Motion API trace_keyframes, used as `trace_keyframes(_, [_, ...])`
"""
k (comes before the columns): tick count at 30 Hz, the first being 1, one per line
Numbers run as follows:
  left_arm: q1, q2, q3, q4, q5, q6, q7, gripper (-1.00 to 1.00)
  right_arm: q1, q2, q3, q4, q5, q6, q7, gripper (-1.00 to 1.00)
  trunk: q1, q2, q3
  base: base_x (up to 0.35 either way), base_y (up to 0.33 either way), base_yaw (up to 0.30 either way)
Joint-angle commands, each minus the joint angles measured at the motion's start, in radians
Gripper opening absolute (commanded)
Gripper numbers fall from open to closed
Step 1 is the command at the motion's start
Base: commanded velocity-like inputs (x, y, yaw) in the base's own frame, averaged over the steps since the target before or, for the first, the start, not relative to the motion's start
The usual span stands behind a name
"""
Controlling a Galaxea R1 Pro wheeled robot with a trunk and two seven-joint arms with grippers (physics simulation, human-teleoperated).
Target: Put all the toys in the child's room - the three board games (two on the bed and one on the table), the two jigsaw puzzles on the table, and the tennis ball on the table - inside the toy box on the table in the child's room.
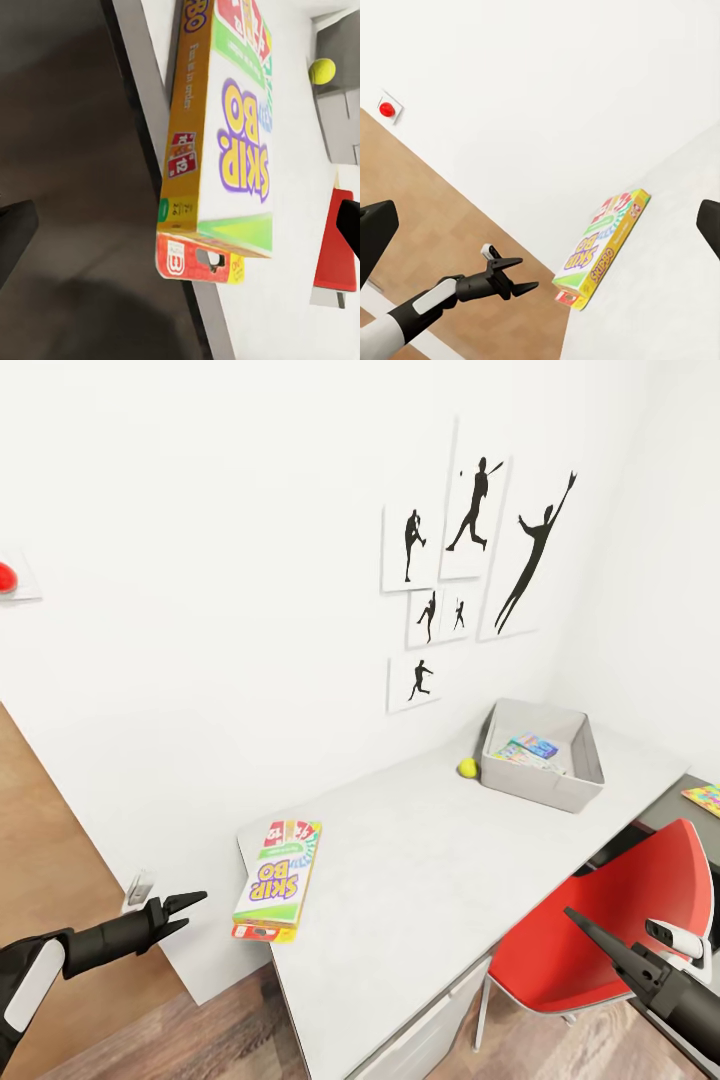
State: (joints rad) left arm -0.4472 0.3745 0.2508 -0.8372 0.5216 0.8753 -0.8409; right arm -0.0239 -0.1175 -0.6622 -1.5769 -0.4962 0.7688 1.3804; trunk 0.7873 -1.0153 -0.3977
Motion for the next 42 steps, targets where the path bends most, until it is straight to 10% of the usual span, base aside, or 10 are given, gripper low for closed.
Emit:
trace_keyframes(1, [-0.001, 0.000, 0.001, 0.000, 0.000, 0.005, -0.003, 1.00, -0.001, 0.000, 0.000, 0.000, -0.002, 0.009, 0.002, 1.00, 0.000, -0.001, -0.001, 0.000, 0.000, 0.000])
trace_keyframes(42, [-0.001, -0.020, -0.002, 0.029, -0.003, 0.008, -0.001, 1.00, -0.001, -0.001, 0.000, 0.000, -0.002, 0.010, 0.002, 1.00, 0.023, -0.043, -0.013, 0.000, 0.000, -0.030])
